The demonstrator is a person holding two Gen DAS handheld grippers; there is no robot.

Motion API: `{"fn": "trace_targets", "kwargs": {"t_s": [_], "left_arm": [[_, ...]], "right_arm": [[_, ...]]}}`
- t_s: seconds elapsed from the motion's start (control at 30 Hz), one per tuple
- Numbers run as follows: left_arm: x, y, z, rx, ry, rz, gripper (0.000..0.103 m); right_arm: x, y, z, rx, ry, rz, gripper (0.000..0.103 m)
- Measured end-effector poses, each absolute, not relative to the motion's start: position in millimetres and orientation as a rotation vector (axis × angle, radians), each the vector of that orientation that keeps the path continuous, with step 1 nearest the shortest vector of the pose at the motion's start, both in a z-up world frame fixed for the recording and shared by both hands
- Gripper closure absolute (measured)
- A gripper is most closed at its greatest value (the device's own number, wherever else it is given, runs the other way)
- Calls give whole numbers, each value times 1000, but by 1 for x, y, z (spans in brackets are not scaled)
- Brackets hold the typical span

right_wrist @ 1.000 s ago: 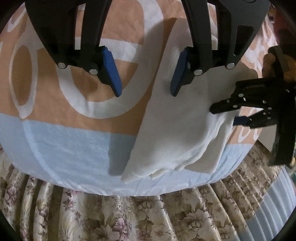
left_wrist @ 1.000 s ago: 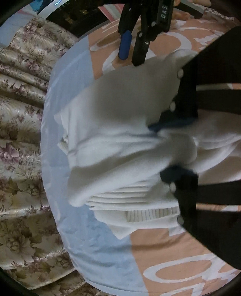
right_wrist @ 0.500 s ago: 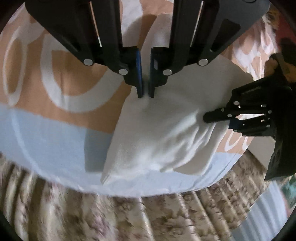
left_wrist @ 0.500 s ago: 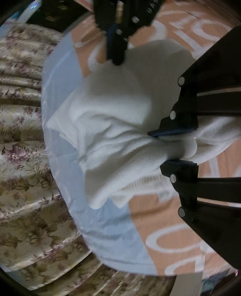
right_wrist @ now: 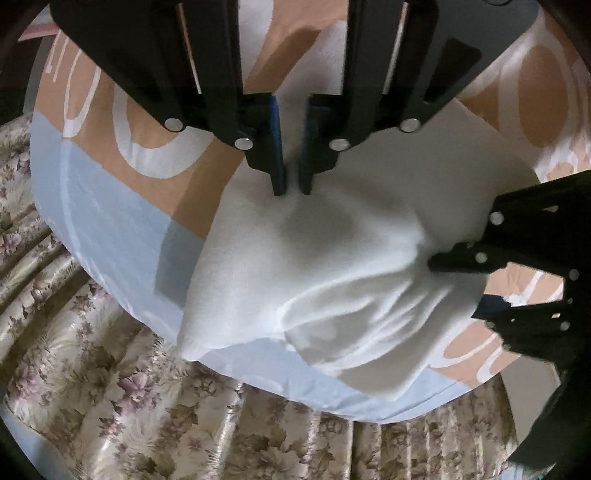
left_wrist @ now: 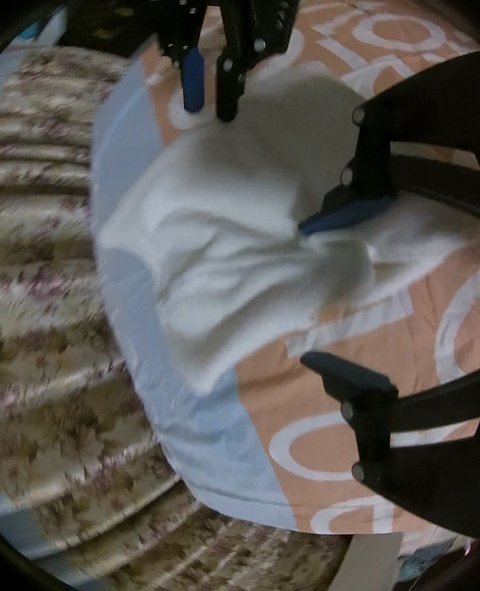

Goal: Fold small clothes

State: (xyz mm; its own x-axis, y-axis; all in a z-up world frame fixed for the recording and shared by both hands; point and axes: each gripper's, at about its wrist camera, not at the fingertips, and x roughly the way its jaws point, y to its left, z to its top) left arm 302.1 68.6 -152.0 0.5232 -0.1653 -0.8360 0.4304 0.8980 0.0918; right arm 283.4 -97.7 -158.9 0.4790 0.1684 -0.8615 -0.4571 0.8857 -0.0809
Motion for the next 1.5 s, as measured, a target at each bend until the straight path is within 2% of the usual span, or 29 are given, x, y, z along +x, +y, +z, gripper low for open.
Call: {"fn": "trace_targets", "kwargs": {"t_s": [0.03,0.1,0.23,0.4,0.5,0.63,0.73,0.93,1.1,1.17,1.5], "left_arm": [[300,78,-144,259,947,-368,32],[302,87,-137,209,933,-360,28],[314,84,-140,250,941,-290,28],[321,64,-164,400,958,-241,28],[317,67,-166,383,954,-241,28],[313,75,-155,316,970,-244,28],[305,77,-142,269,962,-255,20],[290,70,-132,234,971,-256,14],[282,70,-137,186,1004,-203,9],[279,69,-140,169,1017,-200,9],[273,64,-156,131,1046,-228,9]], "right_arm": [[284,-106,-153,-276,998,399,78],[281,-126,-141,-177,978,416,58],[271,-140,-130,-112,964,484,58],[254,-116,-159,-250,1047,554,58],[250,-110,-178,-385,1067,512,58],[256,-112,-178,-359,1064,504,51],[254,-115,-166,-324,1044,520,51],[262,-141,-136,-161,980,478,36],[266,-154,-132,-97,945,368,8],[268,-157,-131,-64,921,324,4],[275,-151,-143,14,927,300,3]]}}
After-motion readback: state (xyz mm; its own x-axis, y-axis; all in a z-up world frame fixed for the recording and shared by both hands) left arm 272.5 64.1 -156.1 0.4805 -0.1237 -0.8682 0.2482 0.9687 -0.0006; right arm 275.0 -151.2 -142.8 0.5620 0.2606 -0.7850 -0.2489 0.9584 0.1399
